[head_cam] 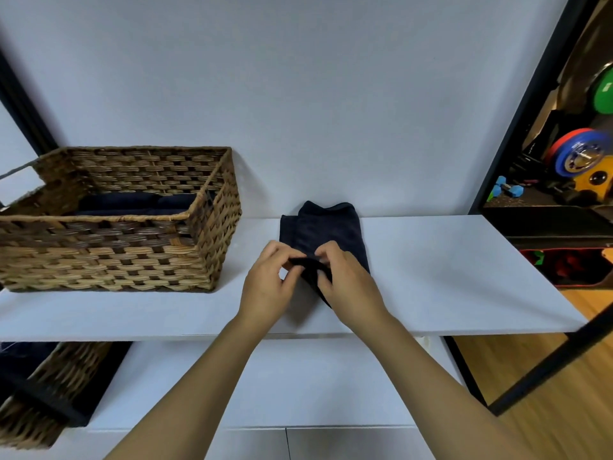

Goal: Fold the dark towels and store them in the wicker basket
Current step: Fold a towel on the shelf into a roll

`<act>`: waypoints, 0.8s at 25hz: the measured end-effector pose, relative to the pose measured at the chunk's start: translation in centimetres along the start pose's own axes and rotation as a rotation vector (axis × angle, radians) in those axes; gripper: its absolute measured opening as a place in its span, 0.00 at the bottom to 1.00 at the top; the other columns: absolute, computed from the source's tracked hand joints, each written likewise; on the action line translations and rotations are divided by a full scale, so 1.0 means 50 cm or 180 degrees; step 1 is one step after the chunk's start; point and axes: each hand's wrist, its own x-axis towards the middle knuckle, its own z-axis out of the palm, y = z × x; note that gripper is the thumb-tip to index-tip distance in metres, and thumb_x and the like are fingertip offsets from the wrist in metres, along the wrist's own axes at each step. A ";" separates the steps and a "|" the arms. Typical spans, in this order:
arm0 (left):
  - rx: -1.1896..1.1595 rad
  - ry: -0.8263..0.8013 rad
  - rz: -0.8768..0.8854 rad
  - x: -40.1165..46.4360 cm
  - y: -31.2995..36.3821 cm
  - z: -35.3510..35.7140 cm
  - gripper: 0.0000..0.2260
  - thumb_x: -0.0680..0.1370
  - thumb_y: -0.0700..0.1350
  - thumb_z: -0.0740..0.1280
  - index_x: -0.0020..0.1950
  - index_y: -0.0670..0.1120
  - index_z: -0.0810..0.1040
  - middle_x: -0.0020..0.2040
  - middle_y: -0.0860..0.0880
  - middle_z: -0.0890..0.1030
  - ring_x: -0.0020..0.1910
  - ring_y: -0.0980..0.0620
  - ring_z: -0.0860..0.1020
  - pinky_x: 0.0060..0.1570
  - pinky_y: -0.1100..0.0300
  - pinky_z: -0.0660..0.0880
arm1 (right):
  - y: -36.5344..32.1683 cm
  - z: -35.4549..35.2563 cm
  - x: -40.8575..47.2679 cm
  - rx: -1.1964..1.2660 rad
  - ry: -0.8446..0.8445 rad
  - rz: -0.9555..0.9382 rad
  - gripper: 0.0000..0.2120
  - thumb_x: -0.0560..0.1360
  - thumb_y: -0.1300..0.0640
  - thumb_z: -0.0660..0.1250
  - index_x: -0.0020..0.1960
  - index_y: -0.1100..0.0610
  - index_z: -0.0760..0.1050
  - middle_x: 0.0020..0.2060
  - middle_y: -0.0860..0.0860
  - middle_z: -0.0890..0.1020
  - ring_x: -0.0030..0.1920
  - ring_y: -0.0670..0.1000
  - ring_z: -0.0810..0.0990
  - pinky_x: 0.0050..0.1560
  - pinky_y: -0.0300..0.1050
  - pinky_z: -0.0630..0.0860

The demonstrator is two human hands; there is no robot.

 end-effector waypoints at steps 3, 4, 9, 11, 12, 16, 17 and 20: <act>-0.0005 0.0187 0.0039 0.012 -0.002 -0.017 0.09 0.79 0.37 0.68 0.54 0.50 0.80 0.53 0.60 0.75 0.47 0.55 0.79 0.40 0.65 0.74 | 0.032 -0.024 -0.026 -0.0876 -0.0073 0.0381 0.14 0.76 0.63 0.65 0.59 0.52 0.68 0.52 0.49 0.76 0.46 0.53 0.71 0.43 0.48 0.67; 0.0004 0.0191 0.0050 0.014 -0.004 -0.022 0.09 0.79 0.37 0.68 0.54 0.50 0.80 0.52 0.60 0.76 0.47 0.55 0.79 0.40 0.65 0.73 | 0.045 -0.039 -0.037 -0.0899 -0.0036 0.0497 0.15 0.75 0.64 0.65 0.58 0.53 0.68 0.52 0.49 0.75 0.47 0.54 0.71 0.44 0.48 0.69; 0.0074 0.0073 -0.0019 0.026 -0.010 -0.019 0.09 0.79 0.38 0.68 0.54 0.52 0.79 0.50 0.60 0.77 0.46 0.56 0.79 0.39 0.65 0.73 | 0.080 -0.083 -0.072 -0.1020 -0.0063 -0.0020 0.10 0.76 0.64 0.65 0.53 0.53 0.68 0.50 0.44 0.67 0.42 0.51 0.71 0.37 0.41 0.66; 0.0022 0.0043 -0.0035 0.031 -0.004 -0.015 0.09 0.79 0.38 0.68 0.54 0.53 0.79 0.50 0.61 0.78 0.46 0.56 0.79 0.40 0.65 0.73 | 0.083 -0.093 -0.071 -0.1400 -0.0292 -0.0417 0.06 0.80 0.54 0.61 0.57 0.49 0.69 0.49 0.43 0.71 0.43 0.49 0.74 0.38 0.39 0.68; 0.0003 0.0025 -0.0024 0.034 0.000 -0.015 0.10 0.79 0.38 0.68 0.54 0.53 0.79 0.51 0.60 0.79 0.46 0.56 0.79 0.40 0.65 0.73 | 0.092 -0.096 -0.069 -0.1649 -0.0331 -0.0618 0.10 0.80 0.48 0.58 0.60 0.47 0.69 0.50 0.45 0.75 0.45 0.49 0.75 0.42 0.41 0.71; 0.0181 -0.0060 0.0049 0.044 0.021 -0.018 0.09 0.79 0.40 0.68 0.56 0.52 0.80 0.49 0.62 0.80 0.46 0.58 0.78 0.40 0.65 0.72 | 0.122 -0.107 -0.062 -0.1776 0.0078 -0.0572 0.10 0.71 0.64 0.71 0.51 0.55 0.79 0.49 0.53 0.78 0.39 0.57 0.75 0.36 0.47 0.67; 0.0167 -0.0033 0.0022 0.047 0.027 -0.018 0.08 0.79 0.41 0.68 0.56 0.52 0.80 0.47 0.64 0.80 0.45 0.58 0.78 0.40 0.65 0.71 | 0.134 -0.110 -0.058 -0.1969 0.0180 -0.0689 0.14 0.64 0.70 0.73 0.46 0.57 0.79 0.46 0.53 0.78 0.33 0.56 0.72 0.33 0.45 0.63; -0.0066 0.0096 -0.0154 0.061 0.044 -0.029 0.08 0.80 0.40 0.68 0.55 0.52 0.81 0.43 0.67 0.79 0.37 0.60 0.77 0.37 0.64 0.71 | 0.139 -0.126 -0.042 -0.2098 0.0367 -0.0443 0.23 0.56 0.75 0.72 0.46 0.56 0.78 0.36 0.51 0.76 0.27 0.52 0.63 0.29 0.44 0.58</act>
